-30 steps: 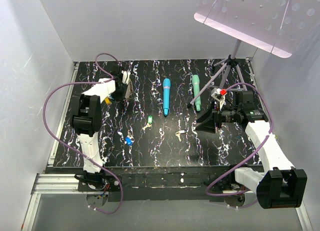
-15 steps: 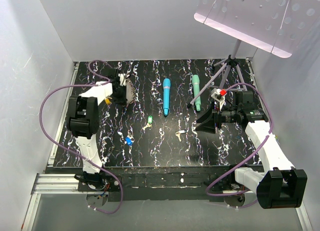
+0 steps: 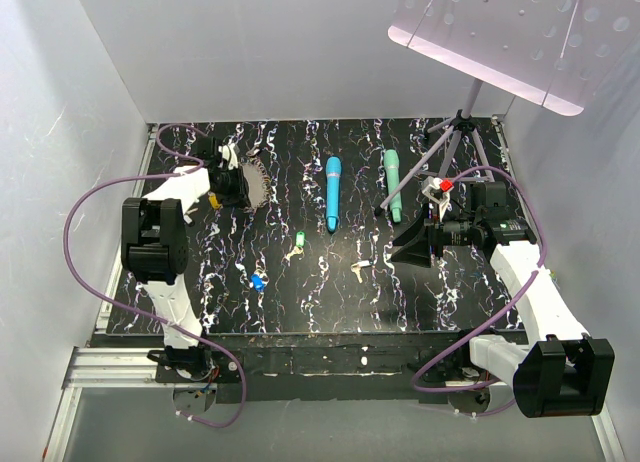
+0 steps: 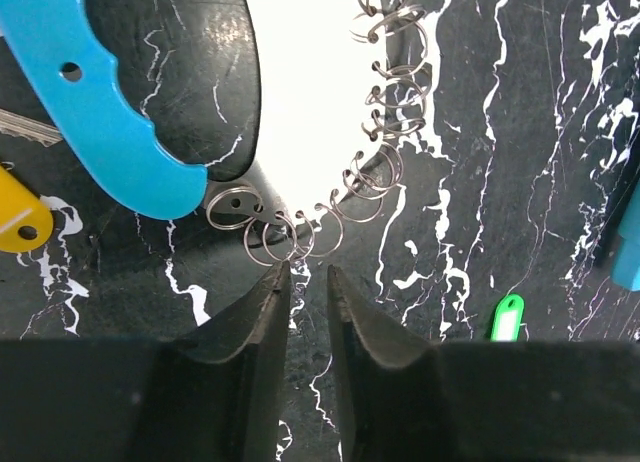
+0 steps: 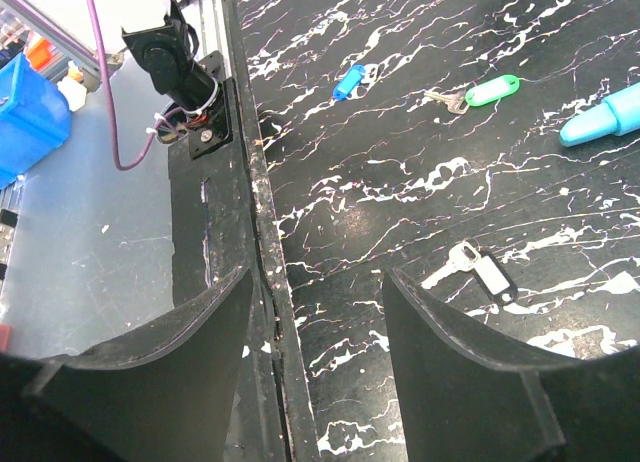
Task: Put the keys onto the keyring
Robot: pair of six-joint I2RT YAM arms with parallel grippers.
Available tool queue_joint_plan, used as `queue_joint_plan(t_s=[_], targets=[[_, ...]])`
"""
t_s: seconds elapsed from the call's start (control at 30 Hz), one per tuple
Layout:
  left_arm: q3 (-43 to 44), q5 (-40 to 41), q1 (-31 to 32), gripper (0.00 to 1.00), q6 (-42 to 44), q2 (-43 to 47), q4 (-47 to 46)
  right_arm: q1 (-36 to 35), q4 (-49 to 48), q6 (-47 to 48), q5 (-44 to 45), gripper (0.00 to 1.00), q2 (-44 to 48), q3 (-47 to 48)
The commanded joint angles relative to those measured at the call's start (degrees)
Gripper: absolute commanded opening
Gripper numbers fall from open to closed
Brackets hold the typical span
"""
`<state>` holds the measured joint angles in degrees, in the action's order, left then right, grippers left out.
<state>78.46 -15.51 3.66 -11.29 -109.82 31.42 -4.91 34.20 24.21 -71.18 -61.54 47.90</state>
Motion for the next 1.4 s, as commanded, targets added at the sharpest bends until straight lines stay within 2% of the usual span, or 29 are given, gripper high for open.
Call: queue_joint_plan(t_s=[0.0,0.17,0.27,0.47,0.6,0.83,1.37], targets=[[0.29,-2.42,0.47,0.24,4.77,1.36,1.36,-0.19,0.34,0.67,-1.6,0.63,0.72,1.41],[0.38,0.56,2.57,0.27,10.93,1.89,1.72,-0.45,0.17,0.67,-1.6,0.64,0.46,1.41],[0.82,5.03,4.59,0.27,14.27,1.54,1.72,-0.54,0.17,0.67,-1.51,0.63,0.37,1.41],[3.19,13.3,8.37,0.27,16.47,-0.65,2.24,-0.54,0.17,0.67,-1.42,0.63,0.19,1.32],[4.33,15.67,9.35,0.26,17.09,-1.54,2.59,-0.54,0.08,0.67,-1.33,0.63,0.1,1.32],[5.04,18.14,9.96,0.25,17.53,-2.77,3.21,-0.72,0.17,0.67,-1.42,0.63,0.01,1.41],[5.92,17.97,11.19,0.24,17.44,-3.82,3.12,-0.81,0.26,0.84,-1.33,0.63,-0.07,1.41]])
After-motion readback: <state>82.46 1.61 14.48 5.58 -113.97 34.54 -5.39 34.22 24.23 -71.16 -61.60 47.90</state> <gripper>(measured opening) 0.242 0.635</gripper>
